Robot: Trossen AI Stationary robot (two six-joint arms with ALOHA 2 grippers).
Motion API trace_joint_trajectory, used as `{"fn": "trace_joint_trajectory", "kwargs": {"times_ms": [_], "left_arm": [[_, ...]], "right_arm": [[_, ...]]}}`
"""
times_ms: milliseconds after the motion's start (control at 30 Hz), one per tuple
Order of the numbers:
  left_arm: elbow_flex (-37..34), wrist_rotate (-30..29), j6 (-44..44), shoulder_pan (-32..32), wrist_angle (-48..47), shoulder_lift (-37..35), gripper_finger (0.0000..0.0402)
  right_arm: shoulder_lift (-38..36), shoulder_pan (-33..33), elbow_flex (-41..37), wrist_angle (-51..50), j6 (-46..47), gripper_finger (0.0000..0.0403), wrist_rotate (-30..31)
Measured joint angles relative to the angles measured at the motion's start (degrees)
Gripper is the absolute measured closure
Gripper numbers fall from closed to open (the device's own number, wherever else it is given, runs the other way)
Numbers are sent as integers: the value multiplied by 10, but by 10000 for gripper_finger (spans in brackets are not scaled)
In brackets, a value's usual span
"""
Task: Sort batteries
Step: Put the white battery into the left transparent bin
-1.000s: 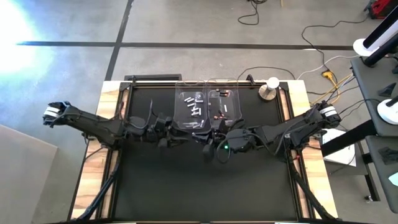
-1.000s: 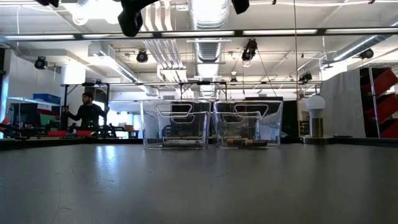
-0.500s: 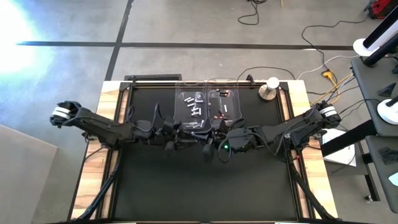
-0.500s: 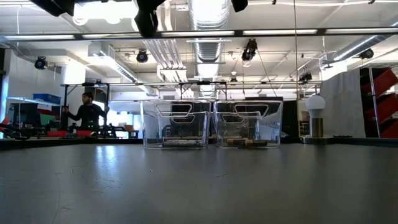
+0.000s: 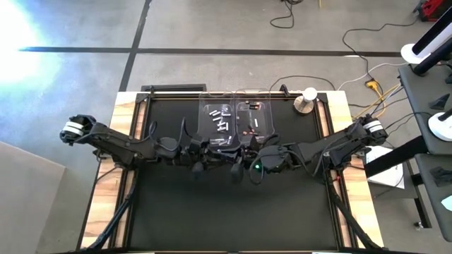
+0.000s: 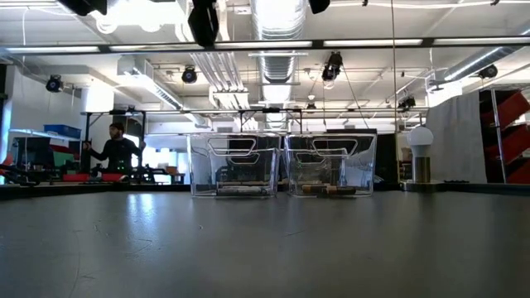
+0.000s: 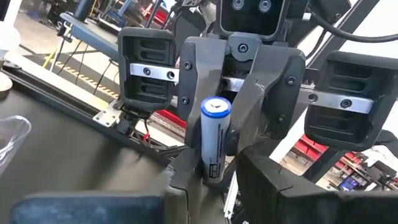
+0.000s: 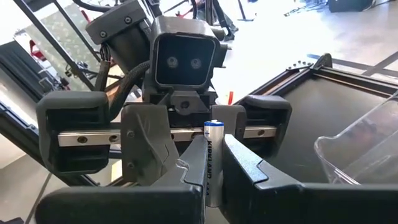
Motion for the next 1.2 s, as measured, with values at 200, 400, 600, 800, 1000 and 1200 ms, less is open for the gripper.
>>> {"fn": "trace_joint_trajectory", "kwargs": {"times_ms": [200,400,600,800,1000,1200], "left_arm": [[0,0,-11,0,-18,-3,327],[0,22,-31,-2,-22,-3,348],[0,30,-33,-3,-25,-3,384],[1,32,-34,-2,-43,-8,387],[2,28,-34,0,-80,-26,387],[2,30,-62,31,-194,-60,387]], "right_arm": [[0,3,0,-6,-2,380,-1],[0,4,0,-11,0,380,-6],[0,3,0,-14,11,373,-42],[-1,3,0,-21,33,329,-50],[-28,2,-1,-37,22,263,-50],[-97,2,-1,-60,-43,215,3]]}}
